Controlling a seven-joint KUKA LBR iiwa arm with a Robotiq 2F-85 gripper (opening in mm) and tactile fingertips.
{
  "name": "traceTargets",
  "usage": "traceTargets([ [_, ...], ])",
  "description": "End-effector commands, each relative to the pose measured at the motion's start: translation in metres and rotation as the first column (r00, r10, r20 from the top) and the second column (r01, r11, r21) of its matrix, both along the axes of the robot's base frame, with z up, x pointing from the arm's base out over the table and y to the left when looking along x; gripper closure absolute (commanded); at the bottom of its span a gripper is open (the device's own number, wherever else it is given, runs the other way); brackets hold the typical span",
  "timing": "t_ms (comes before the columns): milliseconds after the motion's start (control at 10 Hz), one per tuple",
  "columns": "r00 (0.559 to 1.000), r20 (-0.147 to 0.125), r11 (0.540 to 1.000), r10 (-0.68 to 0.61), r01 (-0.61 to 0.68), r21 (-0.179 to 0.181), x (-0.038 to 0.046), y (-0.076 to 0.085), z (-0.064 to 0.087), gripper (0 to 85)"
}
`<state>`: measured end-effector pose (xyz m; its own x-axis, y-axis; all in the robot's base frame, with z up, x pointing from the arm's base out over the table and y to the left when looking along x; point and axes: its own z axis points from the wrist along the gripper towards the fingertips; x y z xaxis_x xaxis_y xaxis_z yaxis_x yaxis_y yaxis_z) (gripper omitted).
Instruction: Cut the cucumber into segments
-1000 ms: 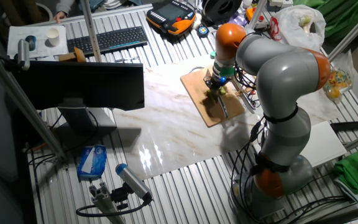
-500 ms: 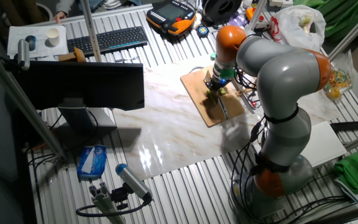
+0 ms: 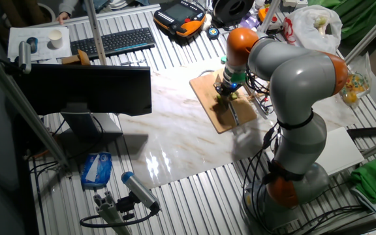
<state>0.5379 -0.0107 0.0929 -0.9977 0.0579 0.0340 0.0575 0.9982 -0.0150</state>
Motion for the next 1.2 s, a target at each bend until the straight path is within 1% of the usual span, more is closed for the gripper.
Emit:
traceTargets([
  [0,1.000,-0.003,1.000,0.001,-0.001,-0.004,0.0015,-0.003,0.004,84.3],
  [100,1.000,-0.005,1.000,0.004,-0.004,-0.008,0.0030,-0.006,0.005,84.3],
  [300,1.000,-0.005,1.000,0.007,-0.007,-0.013,0.0036,-0.008,0.005,84.3],
  [500,1.000,-0.008,1.000,0.010,-0.010,-0.004,0.0028,-0.011,0.009,84.3],
  [600,1.000,-0.020,1.000,0.021,-0.021,0.002,0.0033,-0.014,0.015,84.3],
  [700,0.999,-0.033,0.999,0.034,-0.035,-0.002,0.0050,-0.017,0.019,84.3],
  [800,0.997,-0.047,0.998,0.057,-0.057,-0.006,0.0088,-0.023,0.024,84.3],
  [900,0.996,-0.055,0.998,0.069,-0.069,-0.009,0.0112,-0.028,0.027,84.3],
  [1000,0.995,-0.058,0.997,0.077,-0.078,-0.017,0.0118,-0.032,0.030,84.3],
  [1100,0.994,-0.066,0.996,0.090,-0.092,-0.022,0.0123,-0.036,0.031,84.3],
])
